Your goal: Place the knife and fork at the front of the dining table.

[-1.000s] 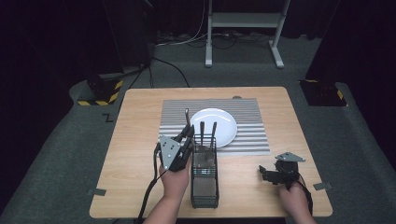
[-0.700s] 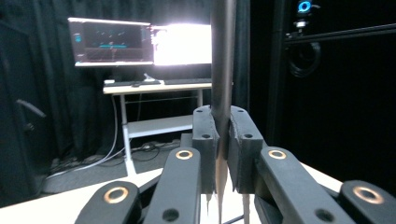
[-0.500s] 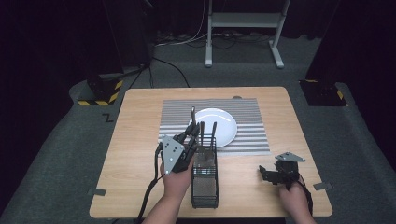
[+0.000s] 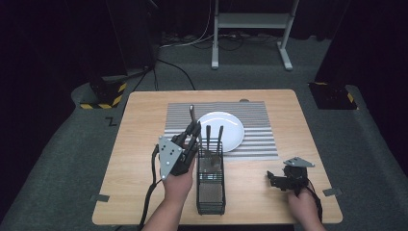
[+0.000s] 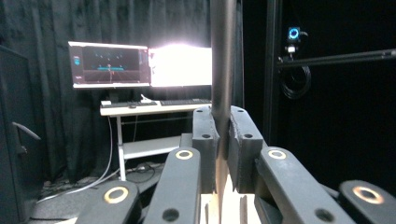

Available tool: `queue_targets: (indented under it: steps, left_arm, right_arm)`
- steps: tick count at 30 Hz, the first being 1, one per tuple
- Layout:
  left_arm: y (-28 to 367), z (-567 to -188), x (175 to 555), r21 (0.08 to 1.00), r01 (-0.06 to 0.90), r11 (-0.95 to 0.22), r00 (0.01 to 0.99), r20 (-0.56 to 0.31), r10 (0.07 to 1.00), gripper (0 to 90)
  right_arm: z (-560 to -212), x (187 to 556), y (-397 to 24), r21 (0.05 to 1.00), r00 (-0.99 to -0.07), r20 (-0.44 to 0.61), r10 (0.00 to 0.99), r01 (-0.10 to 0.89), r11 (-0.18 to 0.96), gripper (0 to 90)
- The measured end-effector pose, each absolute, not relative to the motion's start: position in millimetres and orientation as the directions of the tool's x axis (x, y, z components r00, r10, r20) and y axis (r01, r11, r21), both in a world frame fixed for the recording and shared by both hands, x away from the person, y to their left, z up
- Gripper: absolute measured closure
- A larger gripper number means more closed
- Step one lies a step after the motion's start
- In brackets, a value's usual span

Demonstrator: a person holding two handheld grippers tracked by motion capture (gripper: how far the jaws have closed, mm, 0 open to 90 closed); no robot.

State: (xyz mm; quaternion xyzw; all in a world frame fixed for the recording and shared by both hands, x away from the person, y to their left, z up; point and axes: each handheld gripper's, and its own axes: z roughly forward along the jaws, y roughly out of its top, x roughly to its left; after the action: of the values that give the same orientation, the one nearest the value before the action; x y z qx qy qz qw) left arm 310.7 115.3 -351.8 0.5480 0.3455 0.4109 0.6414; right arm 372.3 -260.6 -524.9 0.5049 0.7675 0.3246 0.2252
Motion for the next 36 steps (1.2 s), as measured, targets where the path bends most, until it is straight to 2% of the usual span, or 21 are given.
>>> queue_targets:
  steps: [12, 36]
  left_arm:
    - [151.2, -338.8, 301.9, 0.98, -0.171, 0.105, 0.37, -0.035, 0.928, 82.5]
    - [172.0, -391.8, 339.6, 0.998, 0.014, 0.059, 0.296, -0.06, 0.953, 82.6]
  right_arm:
    - [-524.9, 372.4, -260.6, 0.726, -0.39, -0.018, 0.921, 0.628, 0.281, 10.2]
    - [-525.0, 372.4, -260.5, 0.726, -0.389, -0.012, 0.921, 0.63, 0.276, 10.1]
